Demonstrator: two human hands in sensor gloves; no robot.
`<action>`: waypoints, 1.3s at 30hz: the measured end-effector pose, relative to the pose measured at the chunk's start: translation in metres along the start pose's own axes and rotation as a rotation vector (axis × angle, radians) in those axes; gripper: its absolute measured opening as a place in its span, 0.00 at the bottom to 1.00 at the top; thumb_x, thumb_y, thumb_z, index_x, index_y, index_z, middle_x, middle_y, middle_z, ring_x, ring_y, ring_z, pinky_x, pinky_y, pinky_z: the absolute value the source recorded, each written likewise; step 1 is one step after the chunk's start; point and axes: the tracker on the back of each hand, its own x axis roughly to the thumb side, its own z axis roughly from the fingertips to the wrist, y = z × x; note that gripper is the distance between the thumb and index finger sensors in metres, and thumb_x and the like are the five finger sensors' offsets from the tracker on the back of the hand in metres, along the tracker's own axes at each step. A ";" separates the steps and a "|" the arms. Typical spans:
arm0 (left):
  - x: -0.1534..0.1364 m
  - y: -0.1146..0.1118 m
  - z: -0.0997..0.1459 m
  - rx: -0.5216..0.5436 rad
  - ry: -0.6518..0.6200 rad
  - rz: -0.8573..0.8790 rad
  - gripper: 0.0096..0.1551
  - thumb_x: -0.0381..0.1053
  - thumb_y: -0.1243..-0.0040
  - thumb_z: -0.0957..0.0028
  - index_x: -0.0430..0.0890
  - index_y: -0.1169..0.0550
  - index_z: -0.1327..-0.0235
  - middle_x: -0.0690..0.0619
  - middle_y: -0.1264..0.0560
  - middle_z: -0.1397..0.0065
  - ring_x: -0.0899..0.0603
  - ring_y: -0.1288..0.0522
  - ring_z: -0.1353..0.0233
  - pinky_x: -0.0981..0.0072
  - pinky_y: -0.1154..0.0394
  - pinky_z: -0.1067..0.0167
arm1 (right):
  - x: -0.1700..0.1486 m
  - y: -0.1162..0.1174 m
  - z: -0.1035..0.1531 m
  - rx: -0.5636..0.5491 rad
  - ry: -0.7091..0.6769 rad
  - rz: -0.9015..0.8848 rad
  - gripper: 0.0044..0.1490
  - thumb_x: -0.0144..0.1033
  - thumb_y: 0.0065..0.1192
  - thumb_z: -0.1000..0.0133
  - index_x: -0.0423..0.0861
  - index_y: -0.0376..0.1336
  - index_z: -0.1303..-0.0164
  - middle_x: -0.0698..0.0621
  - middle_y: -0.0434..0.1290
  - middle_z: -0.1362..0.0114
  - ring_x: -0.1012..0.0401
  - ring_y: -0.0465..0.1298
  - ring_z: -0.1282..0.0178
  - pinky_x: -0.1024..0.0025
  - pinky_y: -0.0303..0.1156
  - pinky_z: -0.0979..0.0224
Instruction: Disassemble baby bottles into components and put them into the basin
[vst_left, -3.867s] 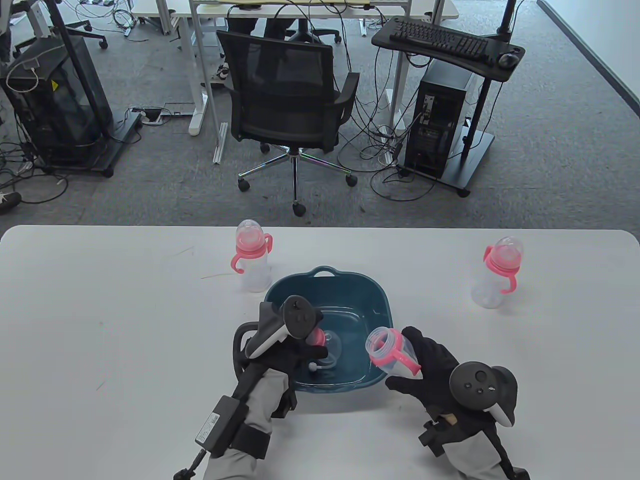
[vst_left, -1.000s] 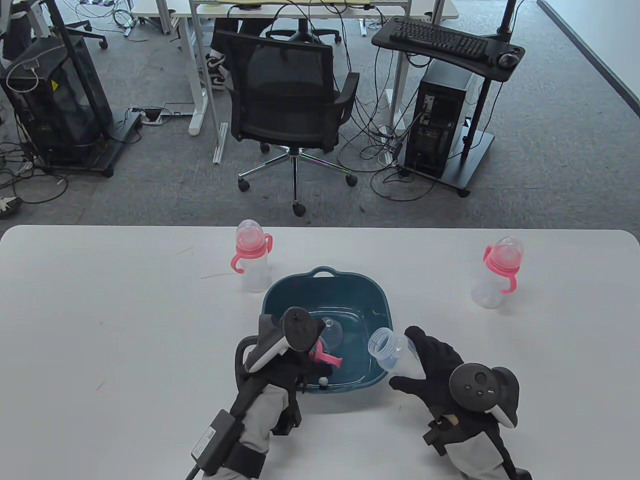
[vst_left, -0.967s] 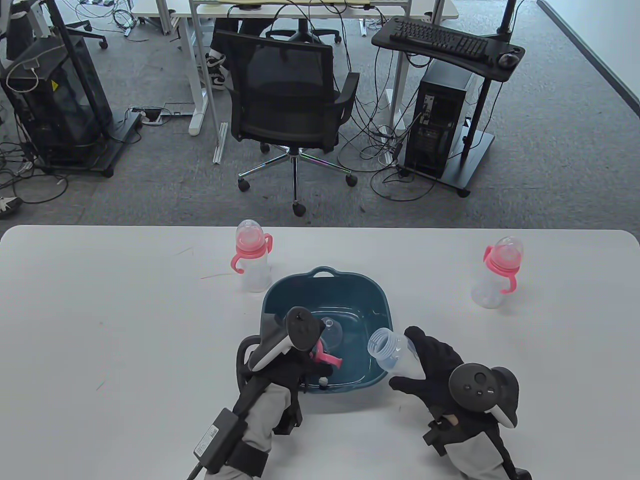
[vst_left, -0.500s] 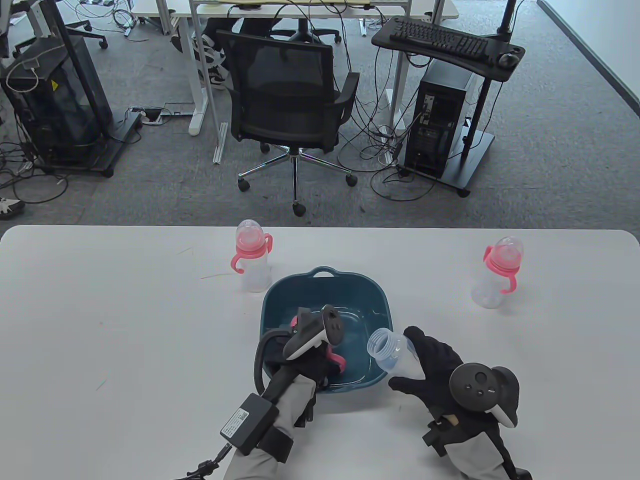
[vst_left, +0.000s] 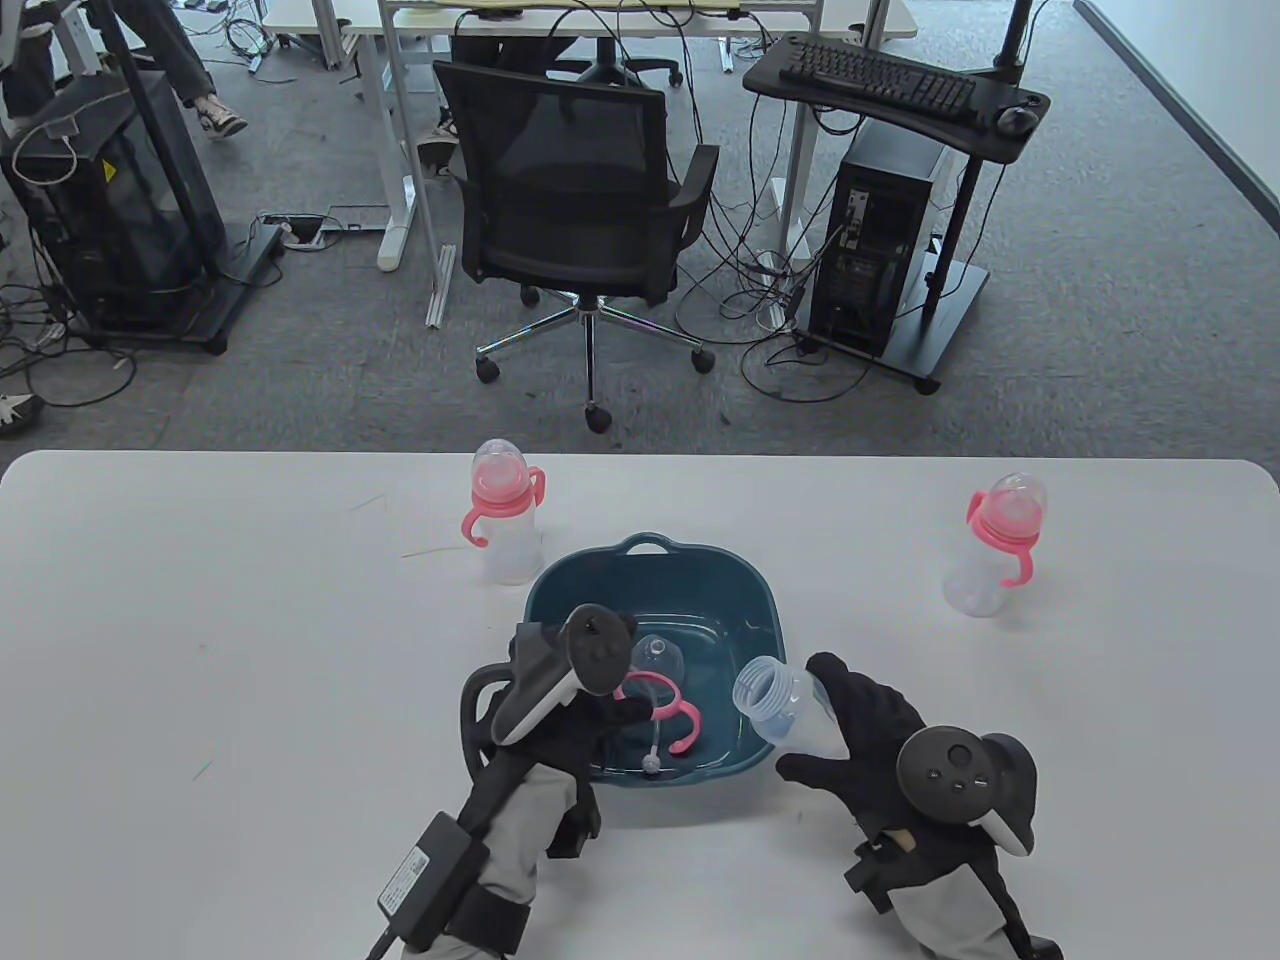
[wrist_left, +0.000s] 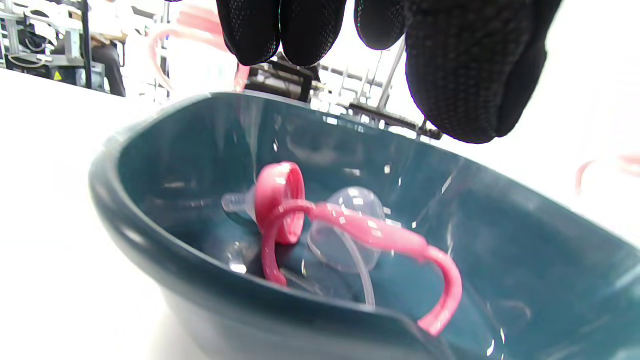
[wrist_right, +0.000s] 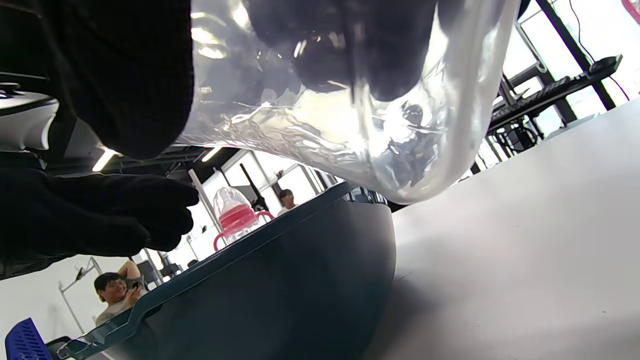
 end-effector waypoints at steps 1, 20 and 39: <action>-0.008 0.005 0.006 0.032 -0.002 0.020 0.50 0.65 0.31 0.57 0.65 0.43 0.22 0.56 0.45 0.16 0.40 0.44 0.13 0.38 0.56 0.21 | 0.000 0.000 0.000 -0.002 0.000 0.001 0.61 0.53 0.77 0.53 0.45 0.48 0.16 0.43 0.64 0.22 0.42 0.67 0.26 0.30 0.56 0.26; -0.128 -0.026 0.054 0.176 0.102 0.180 0.51 0.65 0.33 0.55 0.67 0.46 0.22 0.58 0.52 0.15 0.41 0.56 0.10 0.38 0.62 0.21 | 0.008 -0.001 -0.002 -0.050 -0.014 0.018 0.61 0.53 0.76 0.51 0.45 0.46 0.16 0.42 0.60 0.19 0.41 0.66 0.24 0.31 0.55 0.25; -0.143 -0.045 0.052 0.152 0.134 0.148 0.50 0.64 0.33 0.55 0.67 0.47 0.23 0.60 0.54 0.15 0.42 0.59 0.10 0.39 0.64 0.21 | 0.075 0.017 -0.067 0.062 0.111 0.205 0.61 0.54 0.73 0.46 0.40 0.44 0.15 0.37 0.61 0.22 0.38 0.68 0.26 0.32 0.57 0.26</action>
